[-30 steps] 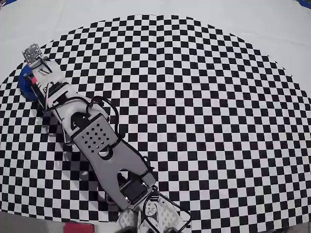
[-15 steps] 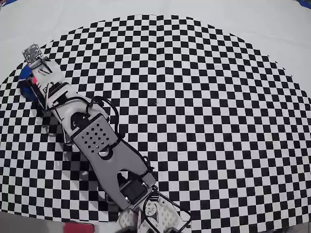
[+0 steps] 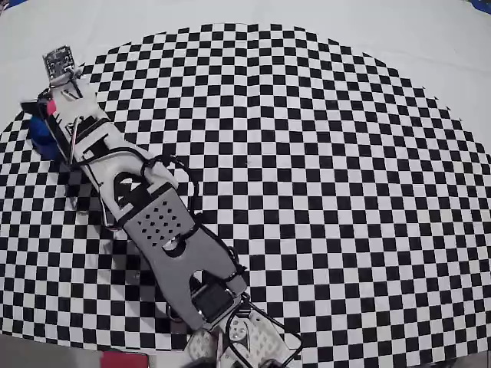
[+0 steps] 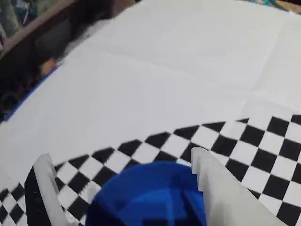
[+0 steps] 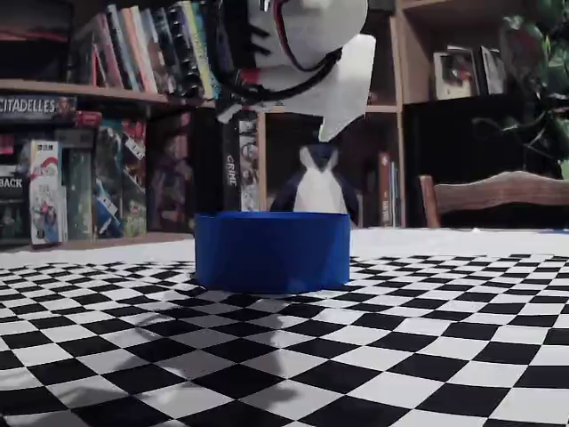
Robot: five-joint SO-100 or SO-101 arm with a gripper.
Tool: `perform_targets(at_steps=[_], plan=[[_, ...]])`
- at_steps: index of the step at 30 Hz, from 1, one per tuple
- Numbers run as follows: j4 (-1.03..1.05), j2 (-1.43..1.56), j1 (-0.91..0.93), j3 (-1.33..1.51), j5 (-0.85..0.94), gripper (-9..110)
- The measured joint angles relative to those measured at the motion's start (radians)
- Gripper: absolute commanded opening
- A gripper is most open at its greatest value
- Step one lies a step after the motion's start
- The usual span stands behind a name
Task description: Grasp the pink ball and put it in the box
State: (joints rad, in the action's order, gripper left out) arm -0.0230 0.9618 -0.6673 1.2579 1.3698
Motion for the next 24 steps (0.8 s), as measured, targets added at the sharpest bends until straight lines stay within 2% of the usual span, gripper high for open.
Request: perform_targets(at_steps=[4, 7, 8, 15, 20, 24], plan=[[0.000, 0.074, 0.023, 0.000, -0.135, 25], [0.000, 0.158, 0.031, 0.021, -0.296, 5], [0.000, 0.189, 0.037, 0.037, -0.354, 1], [0.028, 0.477, 0.167, 0.288, -0.772, 0], [0.224, 0.693, 0.322, 0.443, -1.049, 0], [0.341, 0.821, 0.446, 0.586, -1.167, 0]])
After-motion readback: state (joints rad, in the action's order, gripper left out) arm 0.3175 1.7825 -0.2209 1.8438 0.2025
